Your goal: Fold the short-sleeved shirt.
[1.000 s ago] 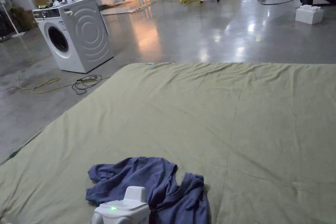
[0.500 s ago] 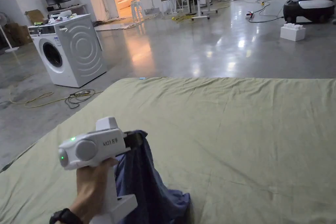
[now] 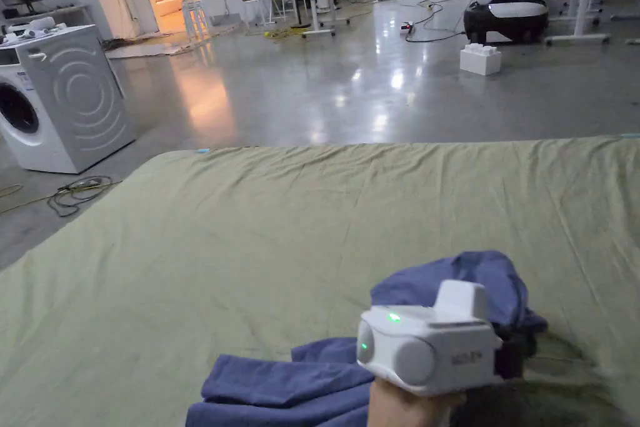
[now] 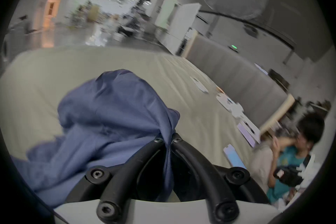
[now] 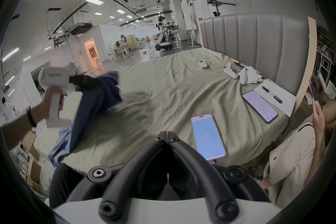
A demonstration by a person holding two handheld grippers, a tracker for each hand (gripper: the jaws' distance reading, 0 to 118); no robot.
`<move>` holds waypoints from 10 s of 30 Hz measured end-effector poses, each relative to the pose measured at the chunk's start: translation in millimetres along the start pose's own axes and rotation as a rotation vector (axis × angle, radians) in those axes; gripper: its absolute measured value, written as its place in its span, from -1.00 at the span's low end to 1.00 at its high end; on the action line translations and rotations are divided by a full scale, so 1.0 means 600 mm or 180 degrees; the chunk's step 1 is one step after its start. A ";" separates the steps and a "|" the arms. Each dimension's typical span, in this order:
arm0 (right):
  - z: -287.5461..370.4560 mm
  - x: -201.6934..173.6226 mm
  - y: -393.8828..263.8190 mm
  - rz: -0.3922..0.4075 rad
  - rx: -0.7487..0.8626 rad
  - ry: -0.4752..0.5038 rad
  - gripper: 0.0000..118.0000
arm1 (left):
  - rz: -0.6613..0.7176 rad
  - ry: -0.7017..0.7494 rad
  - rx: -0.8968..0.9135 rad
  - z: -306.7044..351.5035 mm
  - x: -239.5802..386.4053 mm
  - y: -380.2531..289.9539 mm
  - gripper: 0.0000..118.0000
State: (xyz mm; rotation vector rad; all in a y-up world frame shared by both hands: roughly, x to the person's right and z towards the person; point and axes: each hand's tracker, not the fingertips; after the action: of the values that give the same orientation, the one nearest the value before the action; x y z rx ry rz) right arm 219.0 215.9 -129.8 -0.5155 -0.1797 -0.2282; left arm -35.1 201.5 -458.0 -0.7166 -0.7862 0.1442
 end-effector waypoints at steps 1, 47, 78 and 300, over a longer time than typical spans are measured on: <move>0.001 0.004 -0.003 -0.0005 -0.0003 -0.0021 -1.00 | -0.0139 -0.0219 -0.0162 -0.032 0.044 -0.035 -0.96; 0.072 -0.105 0.116 0.0683 0.1124 0.0542 -1.00 | -0.0814 0.2307 0.1783 0.627 0.155 -0.193 -1.00; -0.046 -0.041 0.043 0.0355 0.0162 0.0165 -0.99 | 0.0410 0.1208 -0.0275 0.172 -0.264 -0.040 0.38; 0.042 -0.081 0.112 0.0610 0.1007 0.0487 -1.00 | -0.0185 0.2031 0.1705 0.575 0.061 -0.207 -1.00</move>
State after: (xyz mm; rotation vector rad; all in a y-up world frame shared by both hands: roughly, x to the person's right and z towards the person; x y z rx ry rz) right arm 187.1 293.9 -150.7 -0.1974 -0.0152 -0.0490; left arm -264.3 305.8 -188.8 -0.1989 -0.1360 0.0605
